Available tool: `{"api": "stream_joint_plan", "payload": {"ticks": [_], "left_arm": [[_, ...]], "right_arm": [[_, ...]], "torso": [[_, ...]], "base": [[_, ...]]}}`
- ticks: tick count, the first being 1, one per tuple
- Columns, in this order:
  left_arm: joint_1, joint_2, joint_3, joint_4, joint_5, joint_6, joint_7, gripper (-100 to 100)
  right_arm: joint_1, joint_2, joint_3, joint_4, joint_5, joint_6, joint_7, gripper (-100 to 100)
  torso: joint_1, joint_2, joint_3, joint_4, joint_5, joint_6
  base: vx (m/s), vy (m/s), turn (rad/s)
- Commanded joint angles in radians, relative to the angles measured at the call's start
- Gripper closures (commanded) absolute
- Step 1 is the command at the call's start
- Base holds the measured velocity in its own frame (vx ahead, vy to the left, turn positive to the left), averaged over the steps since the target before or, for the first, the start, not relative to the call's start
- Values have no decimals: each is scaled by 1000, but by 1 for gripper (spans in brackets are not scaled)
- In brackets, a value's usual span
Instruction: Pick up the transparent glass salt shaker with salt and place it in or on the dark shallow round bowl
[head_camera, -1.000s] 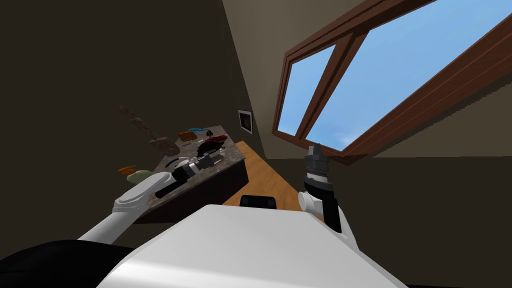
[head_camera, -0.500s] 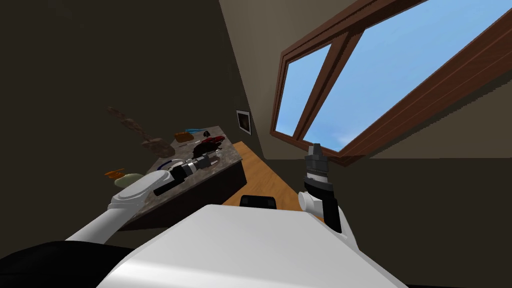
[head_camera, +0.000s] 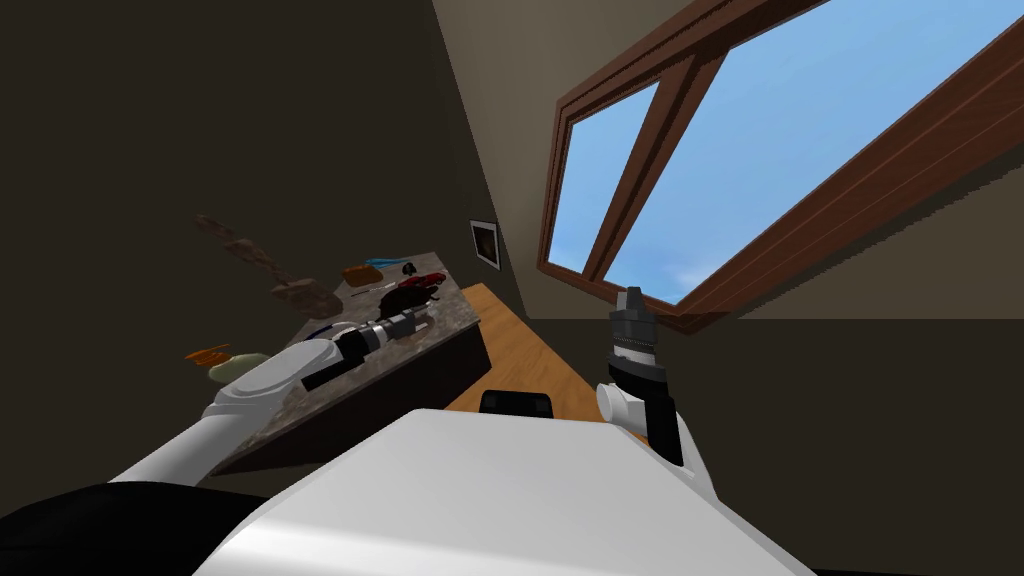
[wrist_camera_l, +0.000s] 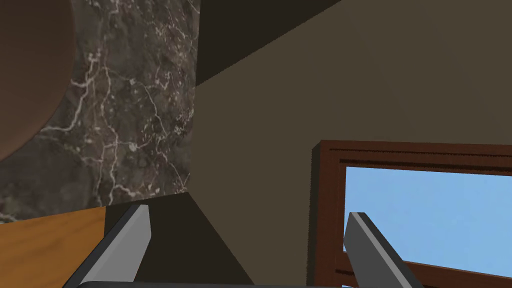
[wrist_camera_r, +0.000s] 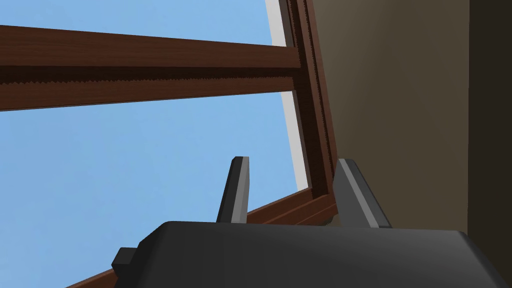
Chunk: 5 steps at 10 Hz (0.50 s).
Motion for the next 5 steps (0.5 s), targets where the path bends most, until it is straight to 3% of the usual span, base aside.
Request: {"api": "stream_joint_plan", "payload": {"ticks": [1,2,3,5], "left_arm": [[-6,9,-2,18,-50,2,-36,-100],[-6,9,-2,18,-60,2,-36,-100],[-11,26,-2,52,-100,4,-88,-100],[-11,26,-2,52,-136,4,-90,-100]], "right_arm": [[0,0,0,0,0,0,0,0],[0,0,0,0,0,0,0,0],[0,0,0,0,0,0,0,0],[0,0,0,0,0,0,0,0]], "torso": [[0,0,0,0,0,0],[-1,0,0,0,0,0],[0,0,0,0,0,0],[-1,-1,-1,0,0,0]], "base": [[50,-52,-12],[29,-34,2],[59,-67,-30],[42,-42,0]]}}
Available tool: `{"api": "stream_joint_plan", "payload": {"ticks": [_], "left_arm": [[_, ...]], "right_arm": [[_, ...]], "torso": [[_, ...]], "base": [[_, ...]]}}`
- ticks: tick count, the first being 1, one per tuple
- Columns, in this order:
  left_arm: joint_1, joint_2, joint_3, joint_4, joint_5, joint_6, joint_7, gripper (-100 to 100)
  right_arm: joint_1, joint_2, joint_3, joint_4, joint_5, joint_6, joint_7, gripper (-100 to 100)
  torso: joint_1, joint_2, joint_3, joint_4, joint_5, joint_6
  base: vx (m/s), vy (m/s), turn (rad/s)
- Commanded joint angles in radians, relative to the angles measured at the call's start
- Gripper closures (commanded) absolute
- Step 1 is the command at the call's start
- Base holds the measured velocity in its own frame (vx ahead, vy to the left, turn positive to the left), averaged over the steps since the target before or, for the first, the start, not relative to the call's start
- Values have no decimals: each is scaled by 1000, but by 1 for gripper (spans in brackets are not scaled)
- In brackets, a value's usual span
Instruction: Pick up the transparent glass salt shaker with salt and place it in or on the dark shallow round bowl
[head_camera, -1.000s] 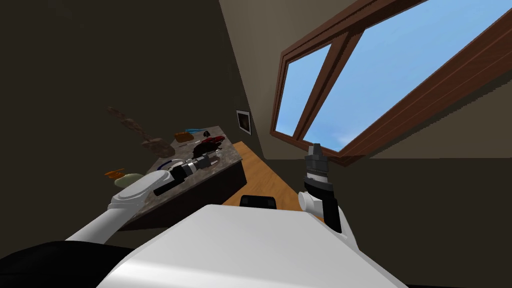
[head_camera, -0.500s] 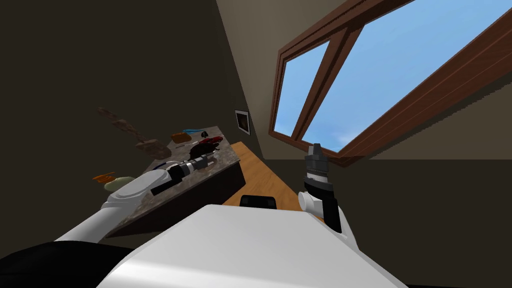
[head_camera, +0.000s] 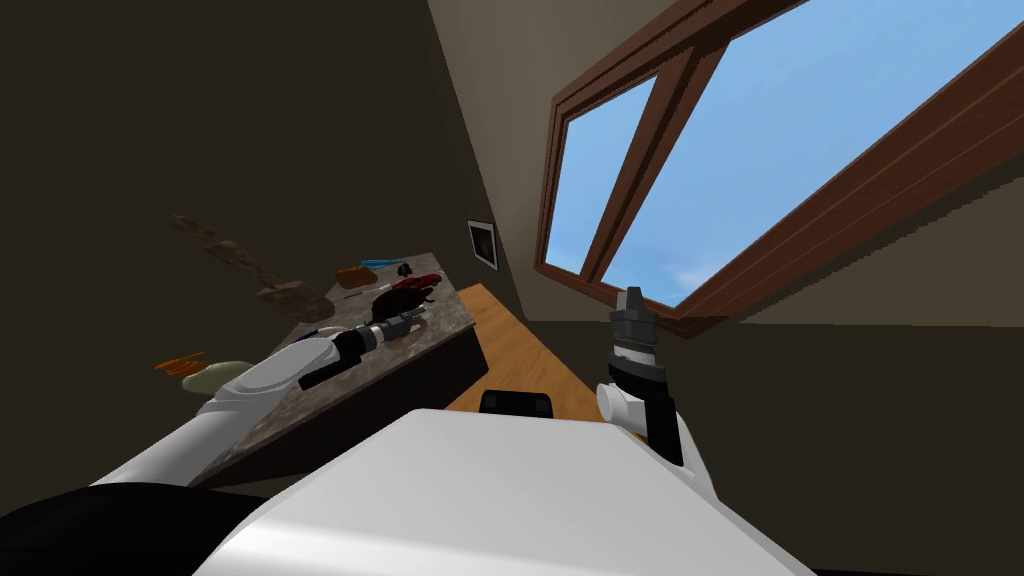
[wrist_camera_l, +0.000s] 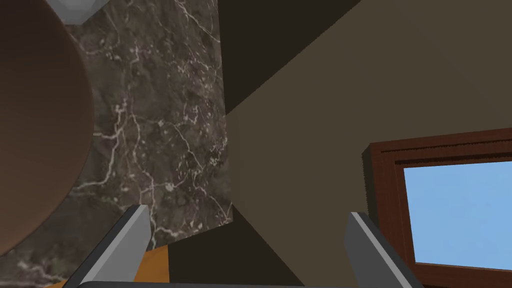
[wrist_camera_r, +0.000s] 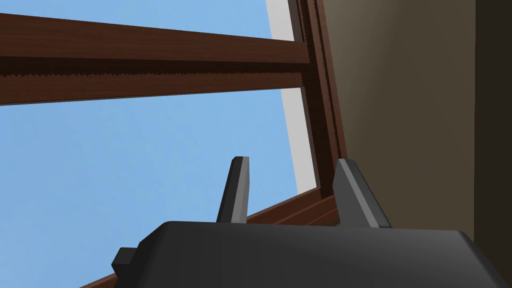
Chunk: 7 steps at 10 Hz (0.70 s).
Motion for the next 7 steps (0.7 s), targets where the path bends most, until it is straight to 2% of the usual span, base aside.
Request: {"api": "stream_joint_plan", "payload": {"ticks": [1,2,3,5,6,7], "left_arm": [[-6,14,-1,35,-50,3,-50,-100],[-6,14,-1,35,-78,3,-54,-100],[-11,26,-2,68,-109,5,-90,-100],[-11,26,-2,68,-158,5,-103,-100],[-17,36,-3,100,-192,8,-149,-100],[-17,36,-3,100,-226,8,-149,-100]], "right_arm": [[0,0,0,0,0,0,0,0],[0,0,0,0,0,0,0,0],[0,0,0,0,0,0,0,0],[0,0,0,0,0,0,0,0],[0,0,0,0,0,0,0,0],[0,0,0,0,0,0,0,0]], "torso": [[0,0,0,0,0,0],[-1,-1,0,0,0,0],[-1,-1,0,0,0,0],[-2,-2,-1,-1,0,0],[0,0,0,0,0,0],[0,-1,0,0,0,0]], "base": [[44,-40,-21],[52,-42,-8],[78,-68,-17],[50,-46,-1],[50,-29,-15],[58,-36,-7]]}}
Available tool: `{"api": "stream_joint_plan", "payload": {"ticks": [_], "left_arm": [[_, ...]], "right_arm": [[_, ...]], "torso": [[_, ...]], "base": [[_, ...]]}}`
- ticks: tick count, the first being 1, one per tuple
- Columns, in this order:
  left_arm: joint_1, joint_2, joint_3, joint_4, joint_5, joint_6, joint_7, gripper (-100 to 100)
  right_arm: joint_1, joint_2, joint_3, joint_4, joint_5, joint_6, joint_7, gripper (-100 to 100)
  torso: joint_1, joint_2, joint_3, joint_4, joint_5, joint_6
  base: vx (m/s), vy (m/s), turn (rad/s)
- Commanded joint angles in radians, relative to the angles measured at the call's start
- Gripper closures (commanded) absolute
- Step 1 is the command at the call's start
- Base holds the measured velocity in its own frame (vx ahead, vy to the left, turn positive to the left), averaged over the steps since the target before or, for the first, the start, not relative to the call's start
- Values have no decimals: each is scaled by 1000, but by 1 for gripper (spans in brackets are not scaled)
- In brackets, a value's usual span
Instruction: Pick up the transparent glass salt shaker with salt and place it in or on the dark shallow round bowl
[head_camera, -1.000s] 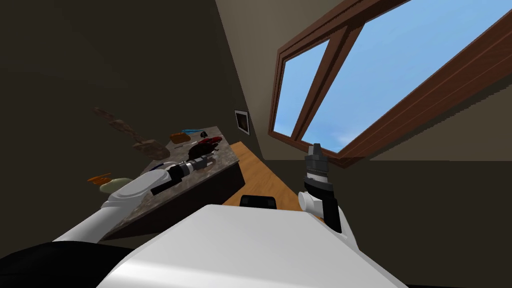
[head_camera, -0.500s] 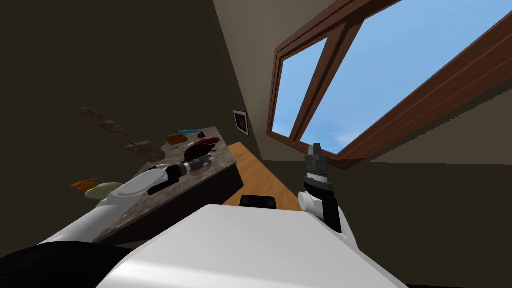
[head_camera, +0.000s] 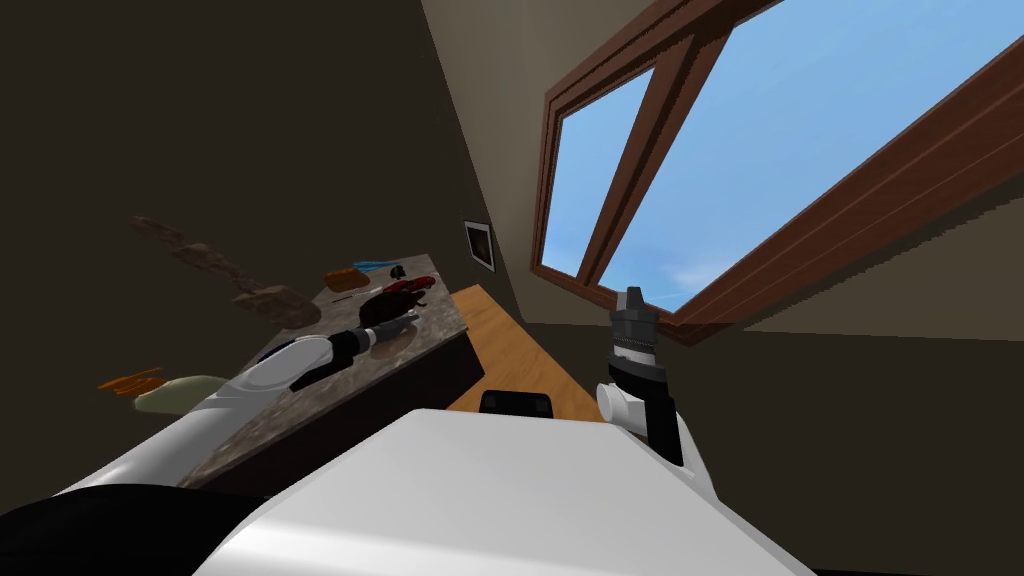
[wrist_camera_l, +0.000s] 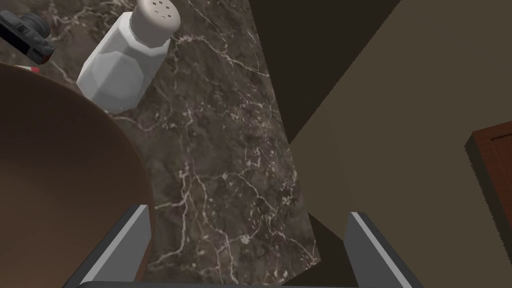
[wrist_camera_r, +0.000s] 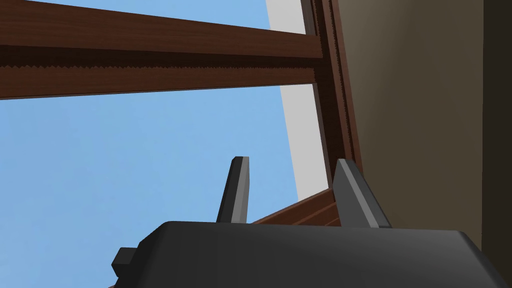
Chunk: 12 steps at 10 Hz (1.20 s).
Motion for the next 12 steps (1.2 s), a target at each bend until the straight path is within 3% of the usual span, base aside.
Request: {"api": "stream_joint_plan", "payload": {"ticks": [1,3,4,5,6,7,8,9,12], "left_arm": [[-6,8,-2,35,-50,2,-50,-100],[-6,8,-2,35,-93,2,-51,-100],[-11,13,-4,64,-133,4,-90,-100],[-11,13,-4,64,-157,4,-90,-100],[-16,16,-7,92,-186,6,-126,-100],[-16,16,-7,92,-218,6,-126,-100],[-20,18,-10,117,-253,8,-158,-100],[-20,18,-10,117,-274,8,-158,-100],[-28,17,-15,161,-366,11,-211,-100]], "right_arm": [[0,0,0,0,0,0,0,0],[0,0,0,0,0,0,0,0],[0,0,0,0,0,0,0,0],[0,0,0,0,0,0,0,0],[0,0,0,0,0,0,0,0],[0,0,0,0,0,0,0,0],[0,0,0,0,0,0,0,0],[0,0,0,0,0,0,0,0],[0,0,0,0,0,0,0,0]], "torso": [[0,0,0,0,0,0],[-1,-1,-1,0,0,0],[0,1,0,0,0,0],[1,1,1,0,0,0],[1,1,0,0,0,0],[-1,-1,-1,0,0,0],[0,-1,-1,0,0,0],[0,-1,-1,0,0,0],[1,-1,-1,0,0,0]], "base": [[82,-61,-10],[49,-39,1],[41,-24,-12],[52,-27,-4],[85,-48,-5],[75,-36,0],[74,-43,-6],[61,-31,0],[75,-22,-4]]}}
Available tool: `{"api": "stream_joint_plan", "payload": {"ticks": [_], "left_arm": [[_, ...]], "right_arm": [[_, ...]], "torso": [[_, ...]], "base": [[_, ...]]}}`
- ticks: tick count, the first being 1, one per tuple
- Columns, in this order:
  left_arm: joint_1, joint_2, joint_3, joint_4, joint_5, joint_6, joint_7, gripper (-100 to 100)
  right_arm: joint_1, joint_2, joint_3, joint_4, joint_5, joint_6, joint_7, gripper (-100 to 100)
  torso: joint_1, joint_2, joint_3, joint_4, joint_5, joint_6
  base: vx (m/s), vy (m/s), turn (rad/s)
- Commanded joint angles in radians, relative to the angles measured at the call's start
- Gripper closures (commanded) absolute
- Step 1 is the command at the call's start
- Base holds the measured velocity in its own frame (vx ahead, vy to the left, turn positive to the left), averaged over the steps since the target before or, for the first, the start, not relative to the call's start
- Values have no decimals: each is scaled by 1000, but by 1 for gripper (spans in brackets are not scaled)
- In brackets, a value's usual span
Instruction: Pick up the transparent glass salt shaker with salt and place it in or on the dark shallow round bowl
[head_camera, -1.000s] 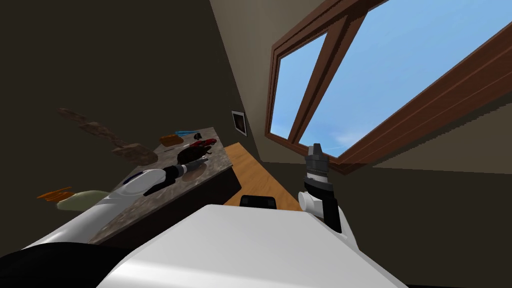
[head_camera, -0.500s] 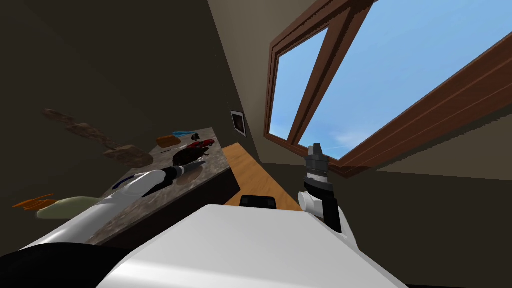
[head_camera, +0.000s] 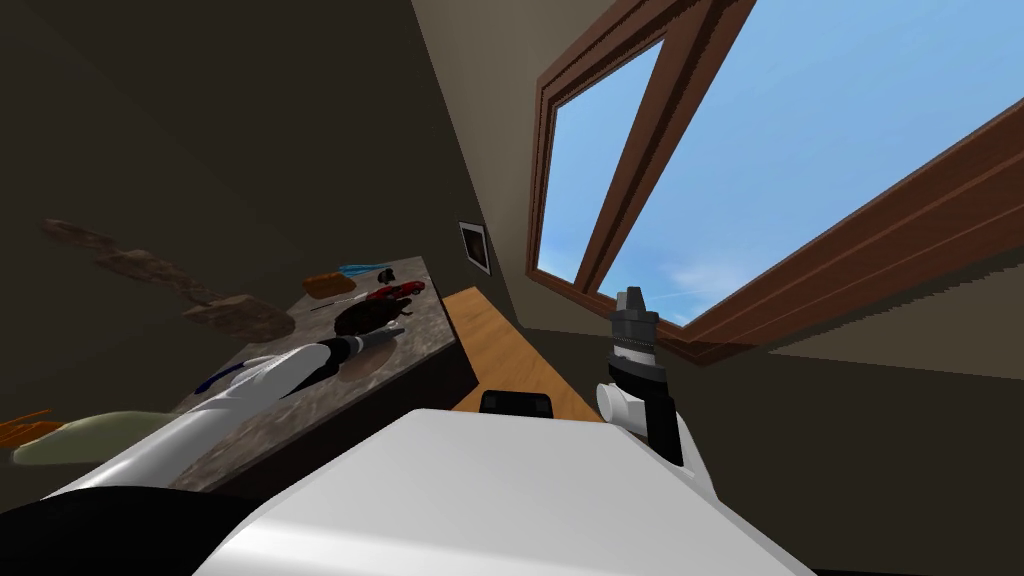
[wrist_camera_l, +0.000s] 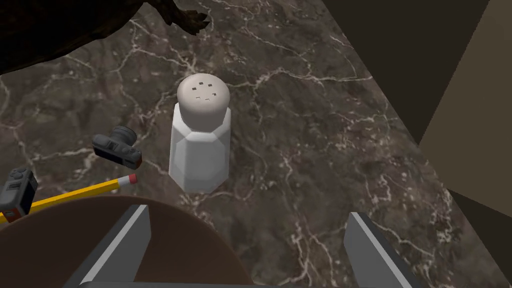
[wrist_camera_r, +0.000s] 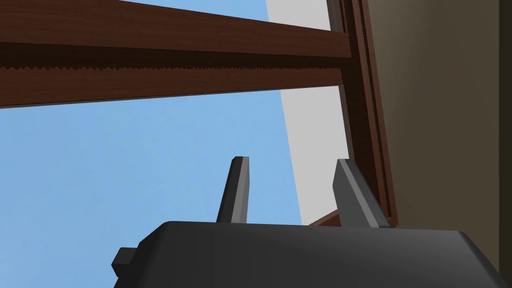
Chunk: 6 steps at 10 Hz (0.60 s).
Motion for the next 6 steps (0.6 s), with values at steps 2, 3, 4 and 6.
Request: {"api": "stream_joint_plan", "payload": {"ticks": [2,3,4,6], "left_arm": [[-9,0,-3,35,-60,0,-40,-100],[-12,-1,-5,49,-93,2,-57,-100],[-15,-3,-6,61,-118,3,-69,-100],[-15,-2,-4,65,-117,4,-76,-100]], "right_arm": [[0,0,0,0,0,0,0,0],[0,0,0,0,0,0,0,0],[0,0,0,0,0,0,0,0],[0,0,0,0,0,0,0,0]], "torso": [[1,-1,-1,0,0,0],[2,0,0,0,0,0],[2,0,0,0,0,0],[2,-2,-1,0,0,0]], "base": [[87,-9,-3],[77,6,-8],[87,7,-10],[77,5,-8]]}}
